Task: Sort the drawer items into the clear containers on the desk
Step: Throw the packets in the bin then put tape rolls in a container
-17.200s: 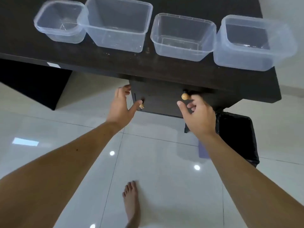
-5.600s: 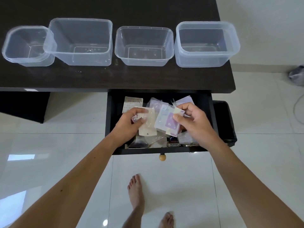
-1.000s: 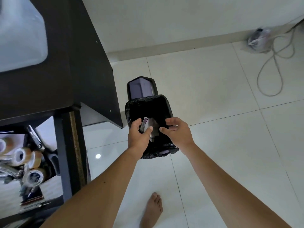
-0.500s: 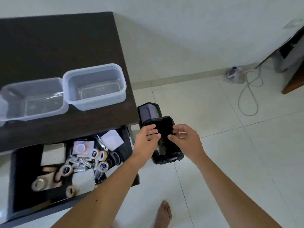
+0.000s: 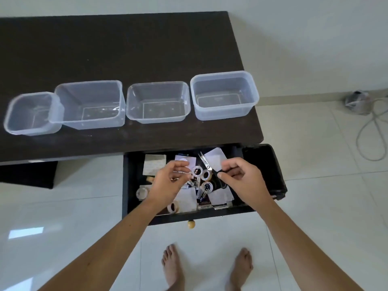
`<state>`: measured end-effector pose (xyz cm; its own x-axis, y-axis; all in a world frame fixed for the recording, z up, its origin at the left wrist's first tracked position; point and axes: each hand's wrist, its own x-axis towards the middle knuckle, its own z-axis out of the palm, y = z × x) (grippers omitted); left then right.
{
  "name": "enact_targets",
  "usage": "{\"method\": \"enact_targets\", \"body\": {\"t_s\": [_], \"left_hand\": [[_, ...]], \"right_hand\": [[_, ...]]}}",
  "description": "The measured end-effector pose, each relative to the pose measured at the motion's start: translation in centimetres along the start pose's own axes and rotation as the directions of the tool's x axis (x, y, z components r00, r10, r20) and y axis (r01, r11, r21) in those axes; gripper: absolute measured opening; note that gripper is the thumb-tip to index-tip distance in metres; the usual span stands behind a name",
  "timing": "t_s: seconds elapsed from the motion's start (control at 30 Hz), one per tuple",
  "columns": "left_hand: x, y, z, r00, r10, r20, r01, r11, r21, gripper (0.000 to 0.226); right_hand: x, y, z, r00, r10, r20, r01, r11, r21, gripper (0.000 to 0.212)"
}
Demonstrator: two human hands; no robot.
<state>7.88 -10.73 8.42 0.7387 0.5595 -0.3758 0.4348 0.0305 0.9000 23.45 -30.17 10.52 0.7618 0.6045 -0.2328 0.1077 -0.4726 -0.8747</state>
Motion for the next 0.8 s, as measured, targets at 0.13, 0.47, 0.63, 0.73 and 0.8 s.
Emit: {"method": "enact_targets", "body": {"t_s": [0.13,0.47,0.63,0.73,0.8], "left_hand": [[0.3,-2.8,-3.1,1.0,0.016,0.006,-0.017,0.991,0.136,0.033],[0.6,-5.8,-5.8,0.984,0.179,-0.021,-0.161,0.926,0.342,0.046],[0.8,-6.2,-5.8,0.983,0.162,0.089,-0.185,0.857,0.48,0.059],[0.9,-6.4,-5.7,0.982,0.143,0.123,-0.187,0.832,0.523,0.066],[0.9,-6.5,-5.5,0.975,0.158,0.154,-0.218,0.794,0.567,0.066]], "right_hand": [[1.0,0.3,3.8,0.996,-0.049,0.079,0.056,0.994,-0.093,0.027],[5.3,2.5,8.6,0.979,-0.104,0.173,0.168,0.895,-0.413,0.053],[6.0,3.4,8.5,0.979,-0.06,0.195,0.145,0.877,-0.459,0.05],[5.6,3.1,8.2,0.979,-0.097,0.182,0.165,0.897,-0.409,0.046],[5.2,2.6,7.9,0.977,-0.113,0.182,0.173,0.919,-0.354,0.045]]}}
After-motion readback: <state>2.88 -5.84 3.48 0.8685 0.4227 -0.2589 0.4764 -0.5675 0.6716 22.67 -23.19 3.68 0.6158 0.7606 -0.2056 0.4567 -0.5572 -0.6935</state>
